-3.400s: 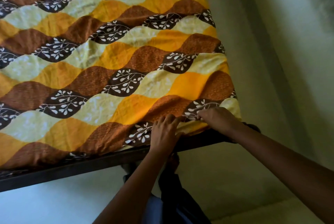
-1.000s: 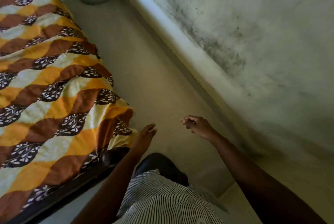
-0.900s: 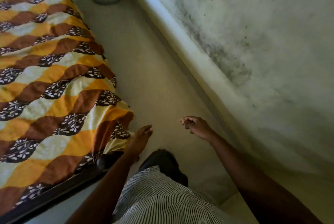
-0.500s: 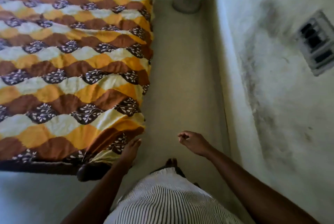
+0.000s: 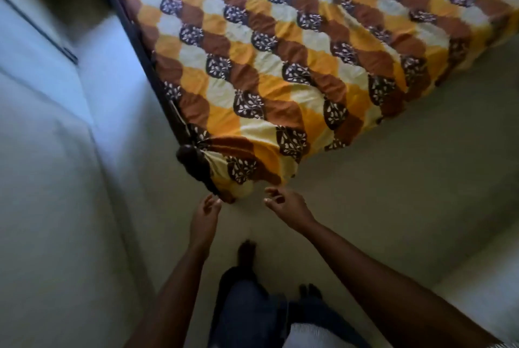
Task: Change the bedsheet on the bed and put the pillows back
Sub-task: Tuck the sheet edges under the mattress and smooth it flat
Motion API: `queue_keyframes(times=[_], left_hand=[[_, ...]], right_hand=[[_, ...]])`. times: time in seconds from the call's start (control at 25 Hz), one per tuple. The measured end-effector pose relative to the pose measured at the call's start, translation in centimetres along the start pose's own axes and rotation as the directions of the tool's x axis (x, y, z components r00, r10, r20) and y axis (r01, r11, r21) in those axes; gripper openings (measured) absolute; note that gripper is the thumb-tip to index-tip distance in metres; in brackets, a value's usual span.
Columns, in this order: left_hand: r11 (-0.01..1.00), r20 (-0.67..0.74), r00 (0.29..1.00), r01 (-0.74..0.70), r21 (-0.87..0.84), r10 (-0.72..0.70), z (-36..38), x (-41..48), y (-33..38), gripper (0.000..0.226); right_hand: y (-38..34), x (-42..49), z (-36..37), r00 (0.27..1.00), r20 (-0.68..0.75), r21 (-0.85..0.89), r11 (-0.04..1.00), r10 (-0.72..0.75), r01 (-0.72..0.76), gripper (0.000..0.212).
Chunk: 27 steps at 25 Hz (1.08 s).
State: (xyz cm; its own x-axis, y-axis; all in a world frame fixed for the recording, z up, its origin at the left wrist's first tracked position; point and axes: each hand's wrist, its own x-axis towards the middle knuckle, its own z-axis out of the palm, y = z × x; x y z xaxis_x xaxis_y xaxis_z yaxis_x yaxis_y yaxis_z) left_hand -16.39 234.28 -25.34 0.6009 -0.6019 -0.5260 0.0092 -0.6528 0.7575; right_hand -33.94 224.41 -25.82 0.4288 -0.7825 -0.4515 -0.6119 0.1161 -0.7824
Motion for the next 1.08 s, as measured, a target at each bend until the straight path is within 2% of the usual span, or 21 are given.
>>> queue_keyframes(times=[0.16,0.32,0.48,0.56,0.64,0.72,0.84,0.92,1.0,1.04,1.08], left_hand=[[0.999,-0.135,0.99,-0.023,0.039,0.028,2.2,1.6,-3.3,0.052],[0.988,-0.215,0.965,-0.157,-0.014,0.15,4.6,6.5,-7.1,0.055],[0.925,-0.283,0.894,-0.376,-0.058,0.346,7.1,11.8,-10.9,0.049],[0.881,-0.359,0.841,-0.464,-0.097,0.404,8.2,14.1,-12.5,0.048],[0.826,-0.413,0.78,-0.554,-0.108,0.469,9.6,15.9,-13.6,0.047],[0.767,-0.466,0.707,-0.635,-0.088,0.532,10.9,17.2,-14.0,0.05],[0.696,-0.573,0.571,-0.718,-0.001,0.588,12.8,19.6,-15.1,0.064],[0.679,-0.624,0.507,-0.732,0.053,0.595,13.5,20.5,-15.2,0.067],[0.669,-0.651,0.485,-0.742,0.047,0.584,13.8,20.2,-15.3,0.062],[0.666,-0.65,0.497,-0.745,0.019,0.575,13.7,19.9,-15.4,0.056],[0.668,-0.644,0.519,-0.744,-0.017,0.562,13.4,19.5,-15.6,0.049]], right_hand=[[3.1,2.5,4.4,0.991,0.017,-0.089,0.987,-0.136,0.137,0.043],[6.6,6.8,10.2,0.953,-0.203,-0.096,0.973,-0.225,0.21,0.05],[9.4,12.3,15.6,0.889,-0.41,0.006,0.974,-0.206,0.228,0.074],[10.7,15.1,17.8,0.817,-0.515,0.007,0.952,-0.26,0.307,0.084],[11.9,17.6,19.4,0.698,-0.629,-0.033,0.909,-0.342,0.416,0.085],[13.1,20.0,19.8,0.617,-0.682,-0.014,0.85,-0.393,0.527,0.068],[15.4,23.0,19.9,0.549,-0.632,-0.047,0.734,-0.547,0.678,0.023],[16.3,23.6,19.6,0.463,-0.576,-0.089,0.615,-0.674,0.784,0.016],[16.8,23.0,19.8,0.318,-0.468,-0.216,0.455,-0.825,0.864,0.019],[17.0,22.7,20.1,0.265,-0.395,-0.25,0.38,-0.88,0.891,0.02],[17.2,22.4,20.3,0.257,-0.316,-0.231,0.337,-0.913,0.913,0.02]])
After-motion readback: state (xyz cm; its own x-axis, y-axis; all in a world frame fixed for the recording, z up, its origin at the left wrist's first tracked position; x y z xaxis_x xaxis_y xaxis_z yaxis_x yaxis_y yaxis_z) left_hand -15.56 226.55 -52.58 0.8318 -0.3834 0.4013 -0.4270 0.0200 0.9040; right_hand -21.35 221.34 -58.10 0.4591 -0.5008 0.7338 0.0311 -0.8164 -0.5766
